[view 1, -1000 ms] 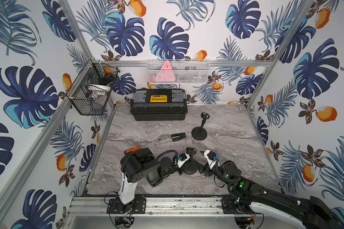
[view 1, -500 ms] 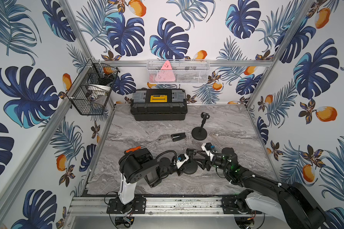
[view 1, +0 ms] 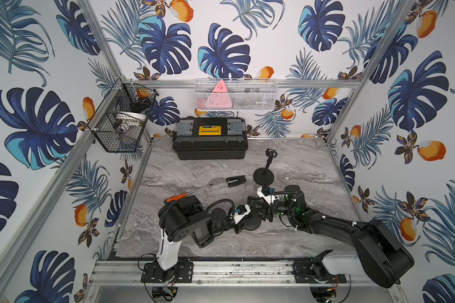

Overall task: Assemble a microphone stand
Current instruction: Screw the microphone stand pole into the microphone stand base.

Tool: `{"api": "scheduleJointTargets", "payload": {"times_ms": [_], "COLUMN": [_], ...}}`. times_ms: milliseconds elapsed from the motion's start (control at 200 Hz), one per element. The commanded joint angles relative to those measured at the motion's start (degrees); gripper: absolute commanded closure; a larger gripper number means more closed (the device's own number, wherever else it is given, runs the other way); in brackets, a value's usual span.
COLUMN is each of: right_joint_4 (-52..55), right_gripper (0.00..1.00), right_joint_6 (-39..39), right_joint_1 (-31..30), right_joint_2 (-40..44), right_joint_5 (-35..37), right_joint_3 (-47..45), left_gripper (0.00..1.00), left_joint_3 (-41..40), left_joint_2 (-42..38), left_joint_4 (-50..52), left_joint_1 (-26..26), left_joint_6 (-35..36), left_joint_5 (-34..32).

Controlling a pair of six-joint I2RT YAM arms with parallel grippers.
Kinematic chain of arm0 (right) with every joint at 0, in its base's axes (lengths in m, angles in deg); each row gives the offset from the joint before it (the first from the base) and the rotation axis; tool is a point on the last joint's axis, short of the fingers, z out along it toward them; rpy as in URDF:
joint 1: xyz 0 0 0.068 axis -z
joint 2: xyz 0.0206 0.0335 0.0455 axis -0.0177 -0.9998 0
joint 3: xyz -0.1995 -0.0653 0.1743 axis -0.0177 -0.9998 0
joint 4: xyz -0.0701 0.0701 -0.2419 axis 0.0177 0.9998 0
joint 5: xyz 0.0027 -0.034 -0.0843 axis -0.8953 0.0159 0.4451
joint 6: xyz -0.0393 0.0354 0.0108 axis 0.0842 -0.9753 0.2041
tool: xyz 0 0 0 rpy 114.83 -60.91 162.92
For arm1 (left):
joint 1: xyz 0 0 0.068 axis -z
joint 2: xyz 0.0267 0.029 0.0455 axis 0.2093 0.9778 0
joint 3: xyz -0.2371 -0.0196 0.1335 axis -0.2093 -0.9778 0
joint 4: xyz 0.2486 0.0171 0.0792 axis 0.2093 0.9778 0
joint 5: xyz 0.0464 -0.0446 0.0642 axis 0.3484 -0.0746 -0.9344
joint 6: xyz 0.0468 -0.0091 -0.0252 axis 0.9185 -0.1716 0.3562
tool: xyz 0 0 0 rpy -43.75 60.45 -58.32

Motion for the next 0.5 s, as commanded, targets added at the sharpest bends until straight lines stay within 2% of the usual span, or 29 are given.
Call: {"api": "scheduleJointTargets", "payload": {"times_ms": [0, 220, 345, 495], "right_joint_4": [-2.22, -1.52, -3.44, -7.60], "right_gripper": [0.51, 0.77, 1.00, 1.00], "right_joint_6": [1.32, 2.62, 2.02, 0.66], "right_joint_1": [-0.25, -1.67, -2.61, -3.93], "right_joint_2": [-0.35, 0.09, -0.18, 0.83], "right_joint_5": [-2.82, -1.58, 0.66, 5.37], "right_joint_3": [0.21, -0.23, -1.50, -4.73], "left_gripper": [0.61, 0.58, 0.55, 0.53], "left_joint_3": [0.52, 0.83, 0.92, 0.82], "left_joint_2": [0.14, -0.41, -0.69, -0.70], "left_joint_4": [-1.50, -0.33, -0.05, -0.27], "left_joint_1": [-0.07, -0.07, -0.07, -0.07], "left_joint_6": [-0.26, -0.44, -0.53, -0.54], "left_joint_5": [1.96, 2.15, 1.89, 1.46]}}
